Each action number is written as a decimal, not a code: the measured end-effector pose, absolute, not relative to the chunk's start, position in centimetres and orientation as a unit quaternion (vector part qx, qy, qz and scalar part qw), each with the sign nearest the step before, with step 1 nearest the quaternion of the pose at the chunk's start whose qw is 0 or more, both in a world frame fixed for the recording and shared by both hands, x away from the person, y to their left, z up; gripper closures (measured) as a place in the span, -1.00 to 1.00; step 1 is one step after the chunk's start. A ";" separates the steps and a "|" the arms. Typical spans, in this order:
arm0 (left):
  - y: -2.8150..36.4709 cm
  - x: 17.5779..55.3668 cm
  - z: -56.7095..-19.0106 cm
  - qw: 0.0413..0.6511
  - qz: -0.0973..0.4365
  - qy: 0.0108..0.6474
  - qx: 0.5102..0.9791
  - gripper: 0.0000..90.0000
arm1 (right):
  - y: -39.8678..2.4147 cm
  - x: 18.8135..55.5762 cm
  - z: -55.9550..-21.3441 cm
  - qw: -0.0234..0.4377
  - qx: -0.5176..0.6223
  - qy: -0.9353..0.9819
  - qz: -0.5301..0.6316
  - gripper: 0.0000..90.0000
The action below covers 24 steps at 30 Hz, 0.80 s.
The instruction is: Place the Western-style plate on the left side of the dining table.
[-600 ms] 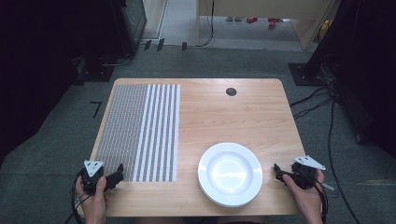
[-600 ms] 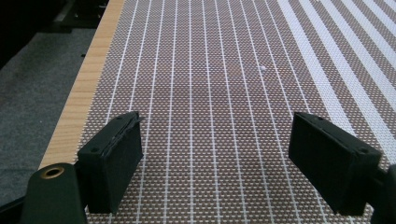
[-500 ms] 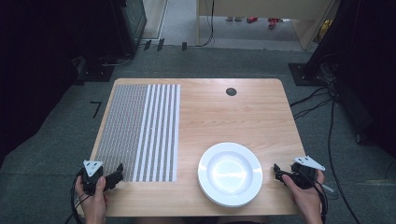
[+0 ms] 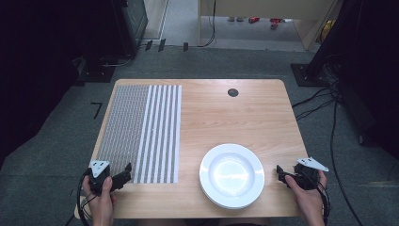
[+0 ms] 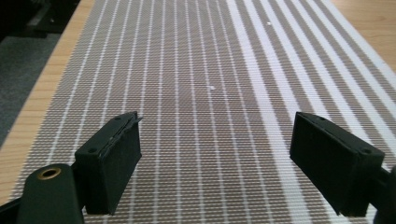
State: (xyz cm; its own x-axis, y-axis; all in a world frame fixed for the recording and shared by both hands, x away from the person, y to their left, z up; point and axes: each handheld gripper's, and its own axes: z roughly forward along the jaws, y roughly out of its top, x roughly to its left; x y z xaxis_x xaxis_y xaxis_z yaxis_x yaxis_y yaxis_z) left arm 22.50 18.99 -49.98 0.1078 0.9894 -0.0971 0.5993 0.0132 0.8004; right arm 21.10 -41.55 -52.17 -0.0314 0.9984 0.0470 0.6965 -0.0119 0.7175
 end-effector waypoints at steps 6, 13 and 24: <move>17.1 22.6 -49.8 0.374 0.256 0.605 0.655 -0.63 | -41.5 20.9 -51.9 0.253 0.650 0.648 0.306 -0.69; 15.3 22.6 -49.5 0.380 0.248 0.592 0.666 -0.63 | -41.1 20.6 -51.4 0.252 0.651 0.641 0.321 -0.68; 12.7 22.8 -49.4 0.393 0.229 0.579 0.676 -0.63 | -39.7 20.0 -50.4 0.245 0.649 0.626 0.356 -0.68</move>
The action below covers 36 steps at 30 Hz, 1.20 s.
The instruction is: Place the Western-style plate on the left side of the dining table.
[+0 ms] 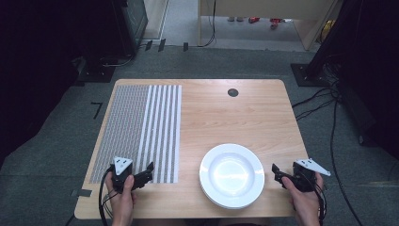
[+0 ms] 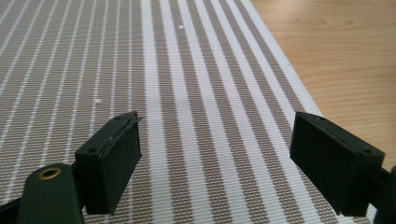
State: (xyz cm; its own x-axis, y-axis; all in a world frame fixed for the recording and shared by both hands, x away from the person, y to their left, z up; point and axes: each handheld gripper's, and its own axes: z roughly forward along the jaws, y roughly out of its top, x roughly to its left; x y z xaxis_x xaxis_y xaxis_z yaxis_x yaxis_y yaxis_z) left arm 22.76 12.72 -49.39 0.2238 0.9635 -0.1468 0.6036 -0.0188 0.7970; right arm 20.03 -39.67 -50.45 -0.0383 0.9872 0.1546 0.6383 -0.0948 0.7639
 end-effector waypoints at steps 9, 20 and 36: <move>9.9 22.8 -49.4 0.390 0.216 0.564 0.695 -0.63 | -38.8 20.0 -49.4 0.248 0.641 0.628 0.365 -0.68; 6.9 23.9 -48.2 0.406 0.203 0.548 0.703 -0.63 | -37.5 21.0 -47.9 0.239 0.658 0.599 0.390 -0.68; 1.8 23.7 -48.5 0.418 0.166 0.496 0.743 -0.63 | -35.6 21.0 -48.2 0.207 0.633 0.600 0.443 -0.01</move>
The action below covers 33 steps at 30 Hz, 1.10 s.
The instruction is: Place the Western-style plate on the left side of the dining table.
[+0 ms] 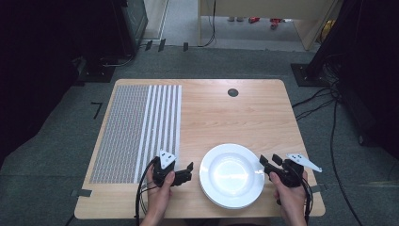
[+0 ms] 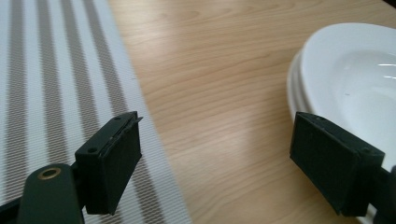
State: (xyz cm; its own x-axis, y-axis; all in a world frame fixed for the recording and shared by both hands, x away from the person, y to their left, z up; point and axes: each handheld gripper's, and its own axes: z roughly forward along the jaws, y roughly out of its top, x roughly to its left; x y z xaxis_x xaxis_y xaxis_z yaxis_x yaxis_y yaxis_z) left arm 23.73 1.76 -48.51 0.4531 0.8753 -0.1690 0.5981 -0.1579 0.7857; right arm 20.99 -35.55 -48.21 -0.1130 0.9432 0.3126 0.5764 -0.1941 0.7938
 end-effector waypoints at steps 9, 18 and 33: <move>0.3 23.1 -48.7 0.433 0.138 0.492 0.742 -0.63 | -34.5 20.1 -47.9 0.216 0.613 0.621 0.437 0.02; -0.6 22.6 -48.5 0.450 0.122 0.481 0.742 -0.63 | -34.2 19.9 -48.5 0.201 0.600 0.642 0.433 0.30; -2.5 21.3 -49.0 0.447 0.109 0.459 0.760 0.00 | -35.4 20.0 -49.4 0.138 0.594 0.637 0.471 0.63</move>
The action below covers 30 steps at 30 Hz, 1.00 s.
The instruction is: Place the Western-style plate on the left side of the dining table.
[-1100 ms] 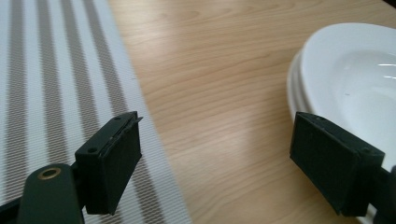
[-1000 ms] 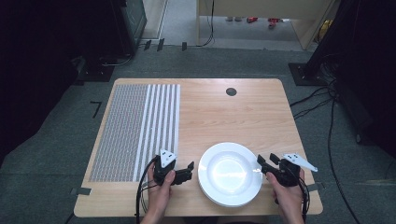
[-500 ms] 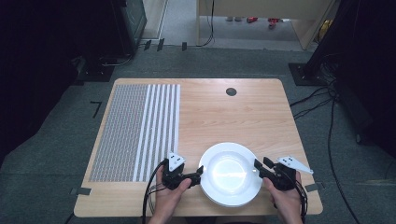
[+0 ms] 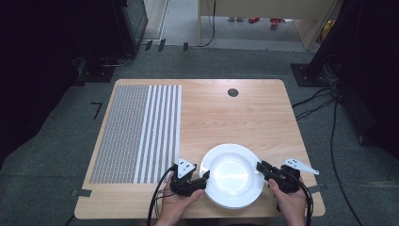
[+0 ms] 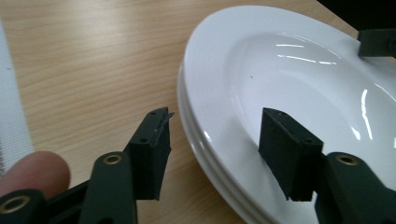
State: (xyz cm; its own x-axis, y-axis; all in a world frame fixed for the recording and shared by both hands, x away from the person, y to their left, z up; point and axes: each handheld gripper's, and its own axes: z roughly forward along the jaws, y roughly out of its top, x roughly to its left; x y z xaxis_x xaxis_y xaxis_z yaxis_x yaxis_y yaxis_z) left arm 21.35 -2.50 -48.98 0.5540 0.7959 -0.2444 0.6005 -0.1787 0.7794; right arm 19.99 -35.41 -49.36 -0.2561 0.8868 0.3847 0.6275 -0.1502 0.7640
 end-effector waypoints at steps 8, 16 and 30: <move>-2.9 21.3 -49.4 0.446 0.084 0.464 0.760 0.04 | -36.4 19.7 -49.6 0.100 0.620 0.600 0.495 0.83; -2.4 21.2 -49.4 0.454 0.075 0.466 0.755 0.09 | -36.9 19.5 -49.4 0.065 0.634 0.587 0.499 0.85; -2.4 21.3 -49.7 0.458 0.062 0.480 0.746 0.09 | -37.2 19.4 -49.4 0.036 0.639 0.550 0.536 0.86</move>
